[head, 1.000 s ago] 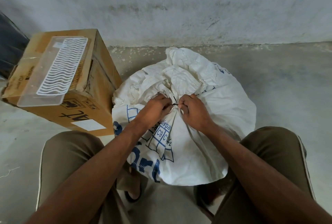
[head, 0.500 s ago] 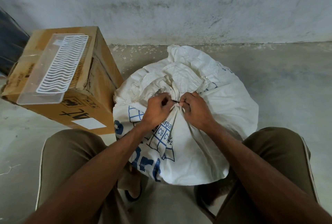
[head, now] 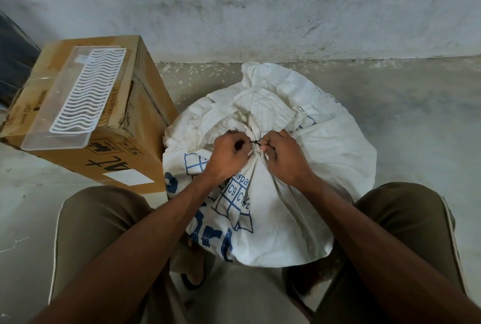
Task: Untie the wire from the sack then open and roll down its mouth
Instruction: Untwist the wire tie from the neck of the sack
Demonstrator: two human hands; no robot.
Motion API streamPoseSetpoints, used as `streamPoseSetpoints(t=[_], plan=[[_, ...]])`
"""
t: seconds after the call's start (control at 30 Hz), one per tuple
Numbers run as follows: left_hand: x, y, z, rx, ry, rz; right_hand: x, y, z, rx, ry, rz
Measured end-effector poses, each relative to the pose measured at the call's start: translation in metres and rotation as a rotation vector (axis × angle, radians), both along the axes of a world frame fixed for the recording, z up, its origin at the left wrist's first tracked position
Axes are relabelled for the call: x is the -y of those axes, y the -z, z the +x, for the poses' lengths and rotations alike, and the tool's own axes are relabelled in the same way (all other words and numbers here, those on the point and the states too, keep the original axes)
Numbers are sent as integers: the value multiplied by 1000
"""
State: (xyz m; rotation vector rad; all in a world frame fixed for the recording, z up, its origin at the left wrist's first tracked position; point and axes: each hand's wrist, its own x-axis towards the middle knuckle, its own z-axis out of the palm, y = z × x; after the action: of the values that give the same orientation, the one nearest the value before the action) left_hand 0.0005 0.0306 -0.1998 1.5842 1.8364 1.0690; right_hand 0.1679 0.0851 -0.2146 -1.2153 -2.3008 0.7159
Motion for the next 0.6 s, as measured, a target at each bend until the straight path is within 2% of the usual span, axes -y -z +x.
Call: streamPoseSetpoints(t=[0.07,0.1,0.13,0.23,0.27,0.33,0.4,0.47,0.6], plan=[[-1,0,0,158,-106,-64,0,0,-1,-5,3,5],[0,-1,-1,132,-83,-60,0,-1,-1,-4,6,1],[2,-3,-2,33,-17,-32,0,-1,-1,-4,10,-6],[4,-4,-8,-442,189,110,-1,0,0,3,12,-12],[4,-2,-9,-549,214,146,-1,0,-1,11,8,-2],[3,-2,-10,-635,263,175,-1,0,-1,8,7,7],[1,-4,-11,-577,294,153,-1,1,-1,-13,9,2],[-2,-7,-9,-429,238,105,-1,0,-1,-11,12,6],[-4,-9,-6,15,-15,-87,-1,-1,-2,-4,16,20]])
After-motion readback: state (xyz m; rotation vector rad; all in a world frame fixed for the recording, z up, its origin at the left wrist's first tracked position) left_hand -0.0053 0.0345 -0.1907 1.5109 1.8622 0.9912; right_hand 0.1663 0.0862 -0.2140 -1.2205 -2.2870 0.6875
